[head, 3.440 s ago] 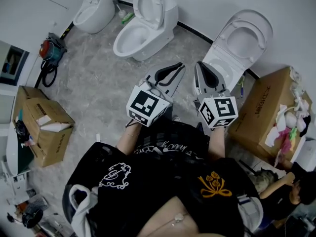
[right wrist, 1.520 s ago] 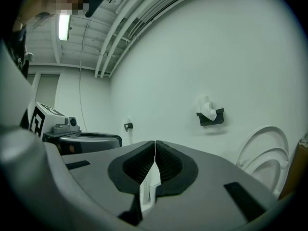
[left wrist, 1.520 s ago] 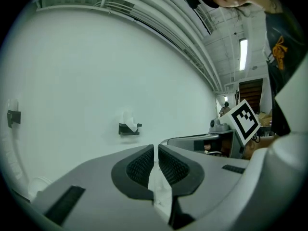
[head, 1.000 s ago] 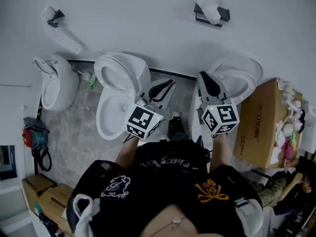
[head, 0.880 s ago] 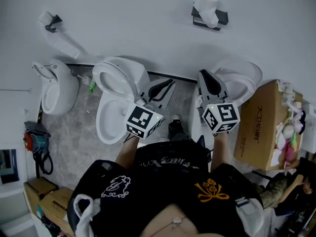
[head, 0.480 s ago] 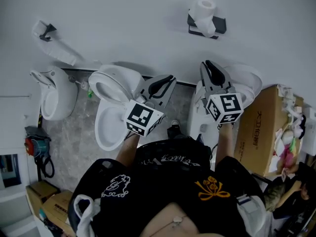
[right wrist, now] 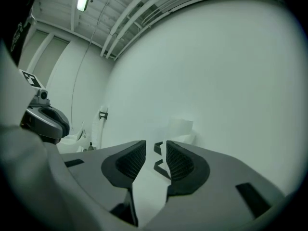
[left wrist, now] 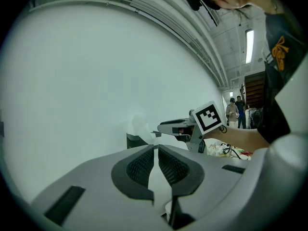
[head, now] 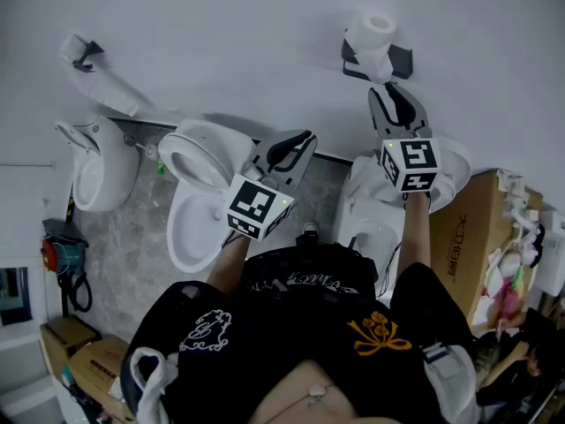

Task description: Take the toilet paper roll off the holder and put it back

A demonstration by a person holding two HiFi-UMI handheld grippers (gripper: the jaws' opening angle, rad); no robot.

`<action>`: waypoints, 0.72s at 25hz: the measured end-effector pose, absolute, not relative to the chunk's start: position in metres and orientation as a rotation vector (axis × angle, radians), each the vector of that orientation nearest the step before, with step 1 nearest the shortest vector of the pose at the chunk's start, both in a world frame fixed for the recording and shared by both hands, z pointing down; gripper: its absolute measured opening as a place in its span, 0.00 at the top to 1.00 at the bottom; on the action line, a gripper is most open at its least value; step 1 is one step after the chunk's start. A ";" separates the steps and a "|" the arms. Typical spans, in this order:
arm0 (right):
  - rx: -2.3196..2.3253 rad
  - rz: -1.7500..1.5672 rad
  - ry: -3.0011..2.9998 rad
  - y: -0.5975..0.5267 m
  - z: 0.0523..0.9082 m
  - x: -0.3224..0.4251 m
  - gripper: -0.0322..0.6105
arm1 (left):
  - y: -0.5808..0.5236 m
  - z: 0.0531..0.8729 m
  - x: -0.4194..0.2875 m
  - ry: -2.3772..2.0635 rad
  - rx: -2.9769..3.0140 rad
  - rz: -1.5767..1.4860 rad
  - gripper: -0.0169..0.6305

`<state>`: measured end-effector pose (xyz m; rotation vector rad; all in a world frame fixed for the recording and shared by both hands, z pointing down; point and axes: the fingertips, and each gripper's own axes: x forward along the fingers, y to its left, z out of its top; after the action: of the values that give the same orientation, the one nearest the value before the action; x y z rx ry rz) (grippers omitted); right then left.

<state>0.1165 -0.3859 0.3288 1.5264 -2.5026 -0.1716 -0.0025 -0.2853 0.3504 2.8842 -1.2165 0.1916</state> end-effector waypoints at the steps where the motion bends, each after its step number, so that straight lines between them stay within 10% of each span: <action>1: 1.524 -0.189 -2.499 -0.394 0.325 0.117 0.74 | -0.288 0.350 -0.004 -1.224 2.881 0.192 0.91; 18: 1.485 -0.162 -2.416 -0.520 0.318 0.139 0.34 | -0.306 0.362 -0.004 -1.252 2.848 0.220 0.91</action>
<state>0.1387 -0.5199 0.3176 1.4850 -2.4159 -0.1615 -0.0041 -0.3062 0.3619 2.8476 -1.2521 0.2200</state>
